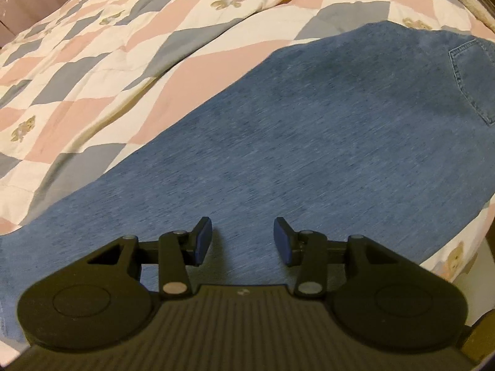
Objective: Fold clothes
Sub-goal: 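Lower the jeans flat onto the quilt and open both tools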
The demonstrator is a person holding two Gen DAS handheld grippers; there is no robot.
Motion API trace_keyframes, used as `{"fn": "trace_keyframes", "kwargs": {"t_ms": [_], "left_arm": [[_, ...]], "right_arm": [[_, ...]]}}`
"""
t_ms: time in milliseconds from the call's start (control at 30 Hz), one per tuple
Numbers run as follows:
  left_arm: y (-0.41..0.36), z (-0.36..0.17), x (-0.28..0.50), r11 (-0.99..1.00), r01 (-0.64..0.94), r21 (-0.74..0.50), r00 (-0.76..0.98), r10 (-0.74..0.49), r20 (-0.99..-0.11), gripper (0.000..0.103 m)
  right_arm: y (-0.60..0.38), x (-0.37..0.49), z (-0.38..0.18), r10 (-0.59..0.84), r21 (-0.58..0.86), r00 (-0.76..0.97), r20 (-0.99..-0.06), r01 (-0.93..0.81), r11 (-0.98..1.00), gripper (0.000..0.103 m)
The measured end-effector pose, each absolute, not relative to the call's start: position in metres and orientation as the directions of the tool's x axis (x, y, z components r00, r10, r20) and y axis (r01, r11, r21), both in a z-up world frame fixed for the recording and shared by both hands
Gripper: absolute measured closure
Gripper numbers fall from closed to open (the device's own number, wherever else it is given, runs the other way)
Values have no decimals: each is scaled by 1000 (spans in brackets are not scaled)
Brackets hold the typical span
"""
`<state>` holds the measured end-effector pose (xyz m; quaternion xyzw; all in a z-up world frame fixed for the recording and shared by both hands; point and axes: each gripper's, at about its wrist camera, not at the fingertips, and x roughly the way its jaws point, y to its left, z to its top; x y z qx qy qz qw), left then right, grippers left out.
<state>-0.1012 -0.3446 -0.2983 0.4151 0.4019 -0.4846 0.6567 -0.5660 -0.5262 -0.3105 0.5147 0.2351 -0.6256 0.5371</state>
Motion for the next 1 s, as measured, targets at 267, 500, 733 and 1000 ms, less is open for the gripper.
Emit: {"fn": "trace_keyframes", "kwargs": {"t_ms": [267,500,733,1000], "left_arm": [[-334,-312,-106,228,964,137,194,-250,-948,62],[-344,-300,-104,291,946,147,206,-187,-960,56],[-326,-239,-106,342,923,176,258,-212,-943,46],[-287,-178,-115,359,916,181,287,-269,-919,43]], "right_arm": [[-477,-509,-269,-541,132,125,-832,991,25,69],[-471,-459,-311,-381,5,79,-921,982,191,67],[-455,-439,-262,-350,4,111,-930,956,293,56],[-413,-413,-213,-357,62,179,-917,947,316,38]]}}
